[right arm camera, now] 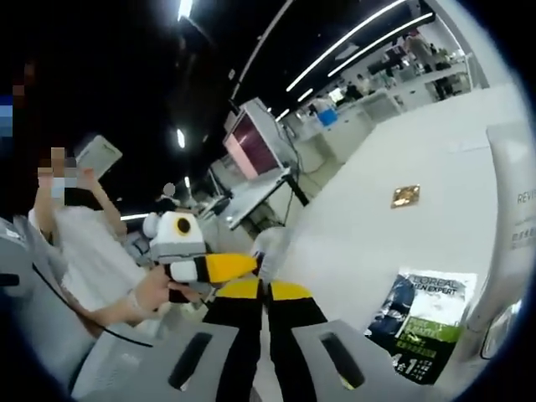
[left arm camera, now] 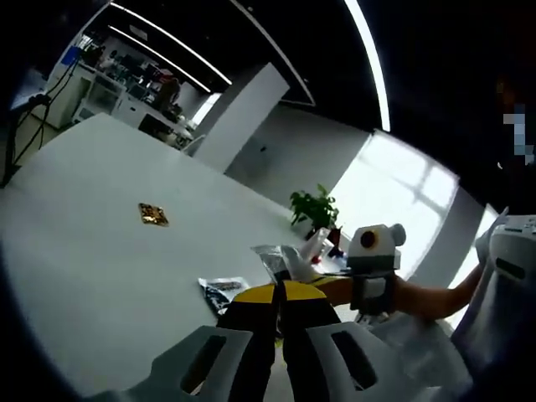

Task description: Arrange the skincare products in the storage area until every visible bottle or jar stands upright without overlapping.

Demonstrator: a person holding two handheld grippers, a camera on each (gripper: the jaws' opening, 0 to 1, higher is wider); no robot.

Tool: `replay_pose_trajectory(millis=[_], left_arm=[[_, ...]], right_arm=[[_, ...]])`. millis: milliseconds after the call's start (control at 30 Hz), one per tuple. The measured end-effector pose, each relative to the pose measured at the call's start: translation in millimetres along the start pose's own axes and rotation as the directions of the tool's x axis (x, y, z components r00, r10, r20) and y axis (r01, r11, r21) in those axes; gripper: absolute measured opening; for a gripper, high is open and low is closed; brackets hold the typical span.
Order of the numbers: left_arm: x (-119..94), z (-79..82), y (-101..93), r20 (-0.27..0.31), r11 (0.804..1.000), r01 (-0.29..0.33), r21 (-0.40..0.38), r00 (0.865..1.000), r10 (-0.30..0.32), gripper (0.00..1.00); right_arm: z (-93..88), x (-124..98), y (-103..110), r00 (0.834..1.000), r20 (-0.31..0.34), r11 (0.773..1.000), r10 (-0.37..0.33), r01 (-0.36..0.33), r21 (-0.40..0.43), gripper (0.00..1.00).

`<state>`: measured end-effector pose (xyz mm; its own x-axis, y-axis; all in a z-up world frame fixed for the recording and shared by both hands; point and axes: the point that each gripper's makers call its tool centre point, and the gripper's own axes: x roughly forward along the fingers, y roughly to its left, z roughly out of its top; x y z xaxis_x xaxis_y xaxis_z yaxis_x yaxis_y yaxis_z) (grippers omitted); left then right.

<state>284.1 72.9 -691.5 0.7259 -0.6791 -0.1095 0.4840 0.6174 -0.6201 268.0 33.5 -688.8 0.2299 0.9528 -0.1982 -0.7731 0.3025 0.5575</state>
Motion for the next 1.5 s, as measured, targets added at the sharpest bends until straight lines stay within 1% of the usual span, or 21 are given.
replay_pose_trajectory(millis=[67, 200, 233, 300, 333, 367, 467, 500, 667, 733, 767, 800, 867, 967, 1233, 1333, 1433, 1500], left_arm=[[-1, -0.1, 0.7, 0.009, 1.000, 0.004, -0.018, 1.000, -0.003, 0.01], [-1, -0.2, -0.9, 0.018, 1.000, 0.016, -0.017, 1.000, -0.015, 0.03], [-1, -0.2, -0.2, 0.017, 1.000, 0.013, -0.015, 1.000, -0.013, 0.04], [-2, 0.6, 5.1, 0.027, 1.000, -0.013, -0.016, 1.000, 0.013, 0.08], [-2, 0.7, 5.6, 0.028, 1.000, -0.012, -0.012, 1.000, 0.013, 0.08], [-3, 1.0, 5.6, 0.032, 1.000, 0.000, -0.021, 0.999, 0.000, 0.08], [-3, 7.1, 1.0, 0.073, 0.997, 0.047, -0.065, 0.996, -0.043, 0.11], [-3, 8.1, 1.1, 0.079, 0.996, 0.052, -0.078, 0.996, -0.045, 0.12], [-2, 7.8, -3.0, 0.079, 0.991, 0.085, -0.103, 0.994, -0.077, 0.13], [-1, 10.0, -8.2, 0.090, 0.988, 0.115, -0.107, 0.990, -0.106, 0.15], [-1, 10.4, -11.2, 0.089, 0.983, 0.134, -0.124, 0.988, -0.124, 0.14], [-1, 10.0, -12.1, 0.086, 0.983, 0.138, -0.124, 0.988, -0.128, 0.11], [0, 10.1, -12.6, 0.086, 0.984, 0.137, -0.116, 0.988, -0.128, 0.10], [-1, 10.8, -16.1, 0.094, 0.978, 0.160, -0.137, 0.985, -0.148, 0.07], [0, 6.5, -15.0, 0.069, 0.981, 0.148, -0.128, 0.988, -0.140, 0.00], [0, 1.8, -11.9, 0.040, 0.989, 0.118, -0.093, 0.993, -0.114, 0.00], [1, -3.6, -7.9, 0.008, 0.993, 0.090, -0.079, 0.996, -0.089, 0.00], [2, -9.2, -0.4, -0.029, 0.998, 0.051, -0.027, 0.998, -0.051, 0.00]], right_arm=[[1.3, 0, 1, 1.000, 0.002, 1.000, 0.007, -0.007, 0.023, 0.01], [-0.3, -1, 3, 1.000, -0.005, 1.000, 0.006, -0.006, 0.023, 0.01], [-0.9, -2, 4, 1.000, -0.007, 1.000, 0.007, -0.007, 0.017, 0.01], [0.4, -3, 7, 1.000, -0.002, 0.999, 0.014, -0.014, 0.028, 0.01], [0.5, -3, 7, 1.000, -0.002, 0.999, 0.015, -0.015, 0.028, 0.01], [0.3, -4, 7, 1.000, -0.003, 1.000, 0.011, -0.011, 0.025, 0.01], [-3.2, -5, 8, 1.000, -0.016, 0.999, 0.015, -0.014, 0.038, 0.01], [-4.3, -5, 8, 1.000, -0.021, 0.999, 0.017, -0.016, 0.038, 0.01], [-8.0, -5, 16, 0.999, -0.033, 0.998, 0.043, -0.042, 0.045, 0.01], [-8.0, -5, 16, 0.998, -0.040, 0.997, 0.056, -0.054, 0.047, 0.01], [-8.2, -5, 16, 0.997, -0.040, 0.997, 0.059, -0.057, 0.050, 0.01], [-8.6, -6, 18, 0.997, -0.043, 0.996, 0.069, -0.067, 0.053, 0.01], [-8.0, -6, 18, 0.997, -0.041, 0.996, 0.068, -0.065, 0.056, 0.01], [-8.7, -8, 17, 0.997, -0.043, 0.997, 0.062, -0.060, 0.056, 0.01], [-17.4, -7, 15, 0.997, -0.072, 0.998, 0.038, -0.035, 0.048, 0.01], [-21.3, -5, 14, 0.996, -0.089, 0.998, 0.031, -0.027, 0.048, 0.01], [-25.9, -4, 11, 0.994, -0.110, 0.999, 0.019, -0.016, 0.030, 0.01], [-30.2, -3, 9, 0.991, -0.132, 1.000, 0.005, -0.004, 0.003, 0.01]])
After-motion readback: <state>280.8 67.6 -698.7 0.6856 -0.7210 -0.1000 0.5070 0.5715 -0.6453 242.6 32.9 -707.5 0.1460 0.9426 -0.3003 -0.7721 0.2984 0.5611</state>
